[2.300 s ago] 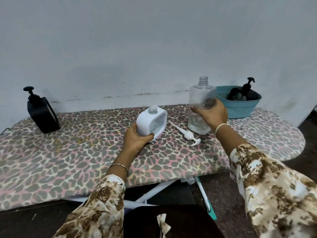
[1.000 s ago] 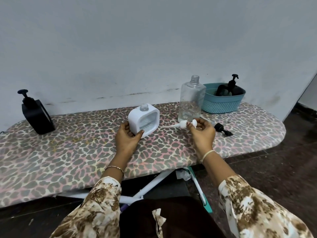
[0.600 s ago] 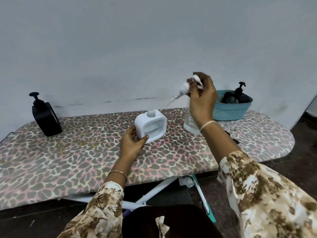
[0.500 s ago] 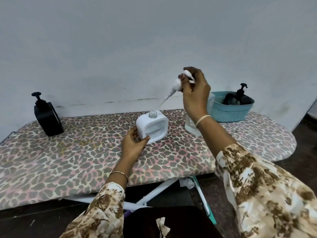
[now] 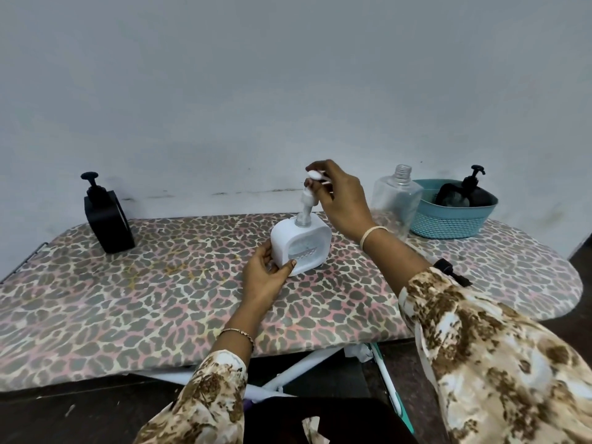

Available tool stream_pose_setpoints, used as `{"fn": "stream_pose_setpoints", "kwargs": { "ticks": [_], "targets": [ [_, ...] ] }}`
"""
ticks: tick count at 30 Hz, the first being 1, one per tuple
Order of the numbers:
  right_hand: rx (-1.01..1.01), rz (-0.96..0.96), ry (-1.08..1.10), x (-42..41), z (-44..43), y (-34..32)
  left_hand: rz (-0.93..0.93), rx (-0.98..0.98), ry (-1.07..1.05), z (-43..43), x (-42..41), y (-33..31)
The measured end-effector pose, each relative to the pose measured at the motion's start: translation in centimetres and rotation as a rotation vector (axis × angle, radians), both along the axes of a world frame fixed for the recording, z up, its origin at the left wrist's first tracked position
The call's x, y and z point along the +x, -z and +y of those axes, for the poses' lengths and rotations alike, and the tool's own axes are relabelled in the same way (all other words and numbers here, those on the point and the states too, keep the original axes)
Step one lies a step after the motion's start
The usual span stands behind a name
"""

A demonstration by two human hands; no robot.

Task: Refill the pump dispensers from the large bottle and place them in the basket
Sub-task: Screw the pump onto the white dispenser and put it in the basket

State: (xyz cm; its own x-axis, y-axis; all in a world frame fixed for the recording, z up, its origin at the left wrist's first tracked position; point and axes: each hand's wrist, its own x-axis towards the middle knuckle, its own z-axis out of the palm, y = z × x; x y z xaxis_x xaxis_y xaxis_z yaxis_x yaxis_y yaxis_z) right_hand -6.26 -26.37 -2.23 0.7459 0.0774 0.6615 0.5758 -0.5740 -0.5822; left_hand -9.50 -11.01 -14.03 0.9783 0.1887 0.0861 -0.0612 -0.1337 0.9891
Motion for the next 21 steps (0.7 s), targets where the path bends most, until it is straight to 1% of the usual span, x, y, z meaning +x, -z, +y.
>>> {"fn": "stream_pose_setpoints", "kwargs": {
  "ticks": [2, 5, 8, 10, 13, 15, 17, 19, 21],
  "targets": [
    [-0.027, 0.074, -0.038, 0.2, 0.0, 0.7, -0.005, -0.002, -0.007, -0.1, 0.0, 0.0],
    [-0.069, 0.25, -0.13, 0.4, 0.0, 2.0, -0.01, 0.001, -0.018, -0.1, 0.1, 0.0],
    [-0.02, 0.378, -0.174, 0.4, 0.0, 2.9, -0.014, 0.008, -0.021, 0.0, 0.1, 0.0],
    [-0.009, 0.359, -0.121, 0.5, 0.0, 3.2, -0.018, 0.014, -0.018, 0.0, 0.0, -0.1],
    [-0.054, 0.264, 0.069, 0.4, 0.3, 3.3, -0.023, 0.011, -0.014, 0.0, 0.0, 0.0],
    [-0.098, 0.237, 0.201, 0.2, 0.8, 3.5, -0.026, 0.008, -0.016, 0.1, 0.0, 0.0],
    [-0.129, 0.201, 0.277, 0.1, 1.2, 3.8, -0.025, 0.015, -0.016, 0.1, 0.0, 0.0],
    [-0.097, 0.177, 0.232, 0.1, 1.3, 4.5, -0.028, 0.015, -0.014, 0.1, 0.1, 0.1],
    [-0.066, 0.203, 0.099, -0.2, 1.4, 5.3, -0.031, 0.013, -0.014, 0.1, 0.2, 0.2]
  ]
}}
